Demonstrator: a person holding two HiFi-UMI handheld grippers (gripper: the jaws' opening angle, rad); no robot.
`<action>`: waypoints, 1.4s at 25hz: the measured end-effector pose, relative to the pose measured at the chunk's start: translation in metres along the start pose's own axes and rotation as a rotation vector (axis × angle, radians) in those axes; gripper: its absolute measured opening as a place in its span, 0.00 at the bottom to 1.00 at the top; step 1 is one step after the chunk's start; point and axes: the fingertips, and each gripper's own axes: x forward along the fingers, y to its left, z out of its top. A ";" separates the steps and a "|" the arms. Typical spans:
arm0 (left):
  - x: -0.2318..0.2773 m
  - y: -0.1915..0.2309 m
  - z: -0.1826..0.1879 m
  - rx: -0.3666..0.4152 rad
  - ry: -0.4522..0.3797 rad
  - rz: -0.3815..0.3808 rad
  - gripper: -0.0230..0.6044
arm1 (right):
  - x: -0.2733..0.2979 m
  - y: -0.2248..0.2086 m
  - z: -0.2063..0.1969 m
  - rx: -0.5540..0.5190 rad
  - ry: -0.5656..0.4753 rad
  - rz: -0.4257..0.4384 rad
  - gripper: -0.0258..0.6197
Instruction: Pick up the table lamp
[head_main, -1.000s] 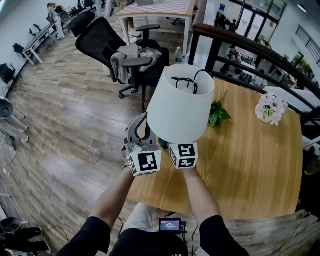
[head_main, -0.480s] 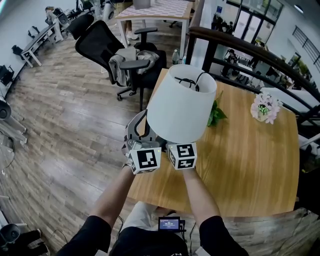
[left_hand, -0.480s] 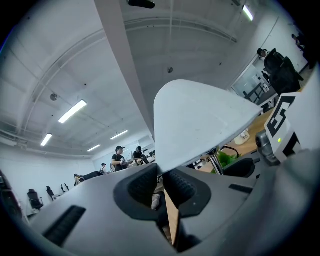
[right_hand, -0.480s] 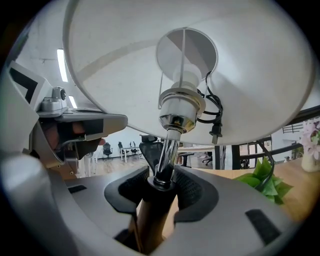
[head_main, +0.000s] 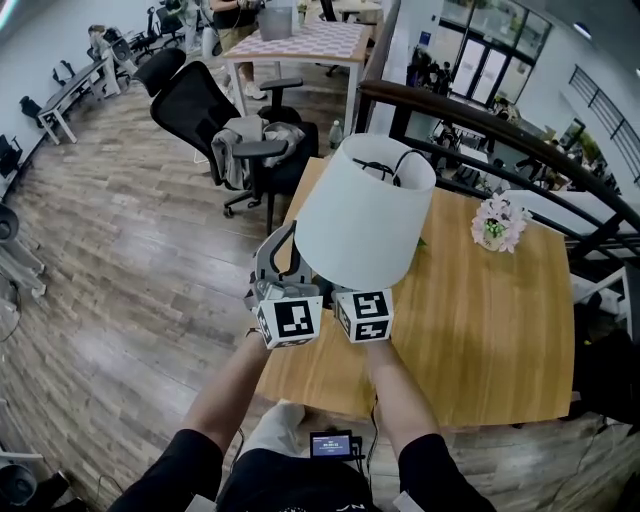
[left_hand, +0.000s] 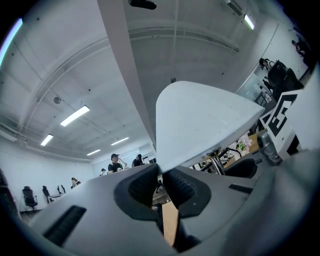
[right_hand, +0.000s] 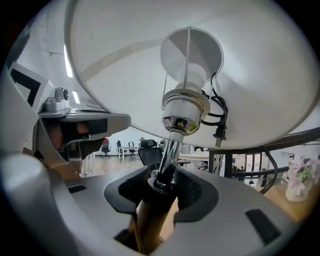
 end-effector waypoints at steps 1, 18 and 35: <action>-0.002 -0.001 0.010 -0.006 -0.010 -0.002 0.11 | -0.007 -0.001 0.009 -0.009 -0.001 -0.006 0.31; -0.052 -0.023 0.121 -0.040 -0.085 -0.037 0.10 | -0.104 -0.002 0.081 -0.107 0.063 -0.051 0.31; -0.076 -0.030 0.127 -0.032 -0.063 -0.032 0.09 | -0.132 0.010 0.085 -0.123 0.076 -0.037 0.30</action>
